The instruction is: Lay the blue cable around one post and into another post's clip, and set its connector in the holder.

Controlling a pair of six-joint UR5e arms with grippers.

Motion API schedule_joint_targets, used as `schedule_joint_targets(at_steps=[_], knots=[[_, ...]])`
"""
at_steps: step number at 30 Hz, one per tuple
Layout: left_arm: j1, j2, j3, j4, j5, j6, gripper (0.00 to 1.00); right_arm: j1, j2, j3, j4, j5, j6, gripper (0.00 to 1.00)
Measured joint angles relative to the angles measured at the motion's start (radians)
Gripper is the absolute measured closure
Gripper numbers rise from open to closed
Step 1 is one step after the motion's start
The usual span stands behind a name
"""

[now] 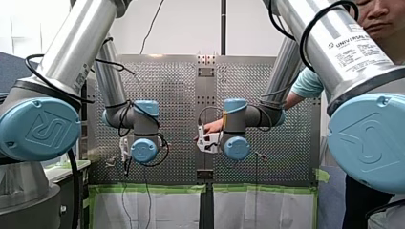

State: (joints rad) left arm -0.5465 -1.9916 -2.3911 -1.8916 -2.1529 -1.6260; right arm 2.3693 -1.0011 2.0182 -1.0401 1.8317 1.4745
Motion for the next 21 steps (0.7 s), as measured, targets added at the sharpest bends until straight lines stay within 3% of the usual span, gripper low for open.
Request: schedule_joint_targets(at_steps=[6,8,9,10,11,21], knots=[[0.0,0.0,0.0,0.0,0.0,0.0,0.0,0.0,0.0,0.0,0.0,0.0,0.0,1.0],[0.0,0.0,0.0,0.0,0.0,0.0,0.36,0.0,0.0,0.0,0.0,0.0,0.0,1.0],[0.0,0.0,0.0,0.0,0.0,0.0,0.36,0.0,0.0,0.0,0.0,0.0,0.0,1.0],[0.0,0.0,0.0,0.0,0.0,0.0,0.57,0.0,0.0,0.0,0.0,0.0,0.0,1.0],[0.0,0.0,0.0,0.0,0.0,0.0,0.99,0.0,0.0,0.0,0.0,0.0,0.0,1.0],[0.0,0.0,0.0,0.0,0.0,0.0,0.99,0.0,0.0,0.0,0.0,0.0,0.0,1.0]])
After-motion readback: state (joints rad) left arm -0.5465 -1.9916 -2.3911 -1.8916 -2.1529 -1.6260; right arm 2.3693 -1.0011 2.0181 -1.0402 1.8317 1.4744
